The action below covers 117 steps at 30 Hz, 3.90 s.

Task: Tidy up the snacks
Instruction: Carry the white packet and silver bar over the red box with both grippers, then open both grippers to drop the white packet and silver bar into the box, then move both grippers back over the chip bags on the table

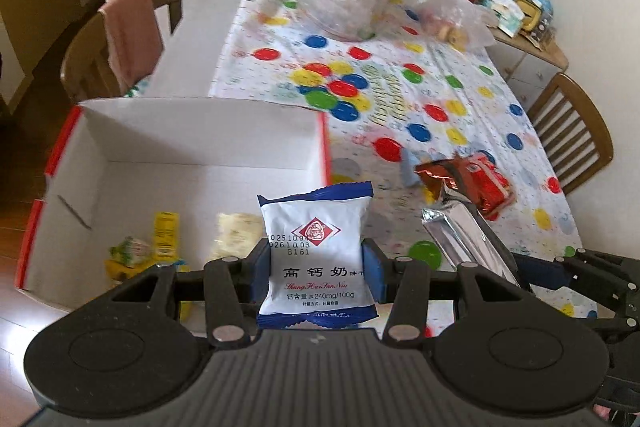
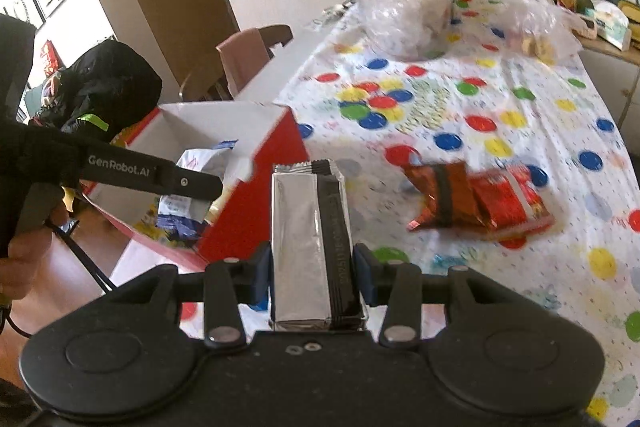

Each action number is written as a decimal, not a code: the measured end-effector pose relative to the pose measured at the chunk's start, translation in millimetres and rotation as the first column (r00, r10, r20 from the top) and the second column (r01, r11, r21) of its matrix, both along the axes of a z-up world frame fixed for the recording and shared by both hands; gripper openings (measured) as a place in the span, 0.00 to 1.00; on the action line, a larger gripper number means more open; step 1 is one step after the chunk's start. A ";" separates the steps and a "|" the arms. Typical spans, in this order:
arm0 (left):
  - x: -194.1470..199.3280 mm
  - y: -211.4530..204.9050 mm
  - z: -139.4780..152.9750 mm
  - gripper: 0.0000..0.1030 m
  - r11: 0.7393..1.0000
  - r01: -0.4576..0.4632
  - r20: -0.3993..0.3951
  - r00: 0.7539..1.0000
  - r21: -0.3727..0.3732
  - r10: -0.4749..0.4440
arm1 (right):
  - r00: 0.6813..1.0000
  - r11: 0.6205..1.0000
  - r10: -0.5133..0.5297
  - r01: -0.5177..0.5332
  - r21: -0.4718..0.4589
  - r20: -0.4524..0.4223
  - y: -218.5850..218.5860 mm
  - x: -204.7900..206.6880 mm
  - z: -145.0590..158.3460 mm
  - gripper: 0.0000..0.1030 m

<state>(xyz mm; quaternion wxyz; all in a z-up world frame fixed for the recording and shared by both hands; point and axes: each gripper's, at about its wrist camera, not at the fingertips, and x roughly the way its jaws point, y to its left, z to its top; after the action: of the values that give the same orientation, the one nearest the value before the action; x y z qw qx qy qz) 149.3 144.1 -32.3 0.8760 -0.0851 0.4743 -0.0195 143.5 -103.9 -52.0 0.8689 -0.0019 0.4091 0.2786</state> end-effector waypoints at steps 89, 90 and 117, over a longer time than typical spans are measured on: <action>-7.1 57.9 -3.6 0.65 0.990 0.087 0.060 0.994 0.114 -0.095 | 0.997 0.997 0.070 -0.069 -0.029 0.035 150.9 22.2 7.4 0.65; -7.9 52.3 -1.7 0.66 0.989 0.093 0.069 0.992 0.115 -0.101 | 0.997 0.998 0.063 -0.062 -0.021 0.039 145.7 20.7 9.5 0.67; 39.0 -129.4 -25.2 0.76 0.986 0.164 0.077 0.983 0.031 -0.166 | 0.993 0.996 -0.078 0.074 0.046 0.084 -58.1 26.1 14.8 1.00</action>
<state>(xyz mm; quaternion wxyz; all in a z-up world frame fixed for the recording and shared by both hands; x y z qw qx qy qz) 188.3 14.7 -57.5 0.8904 -0.0339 0.4450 -0.0893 169.7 -162.0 -37.1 0.8955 0.0205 0.3651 0.2537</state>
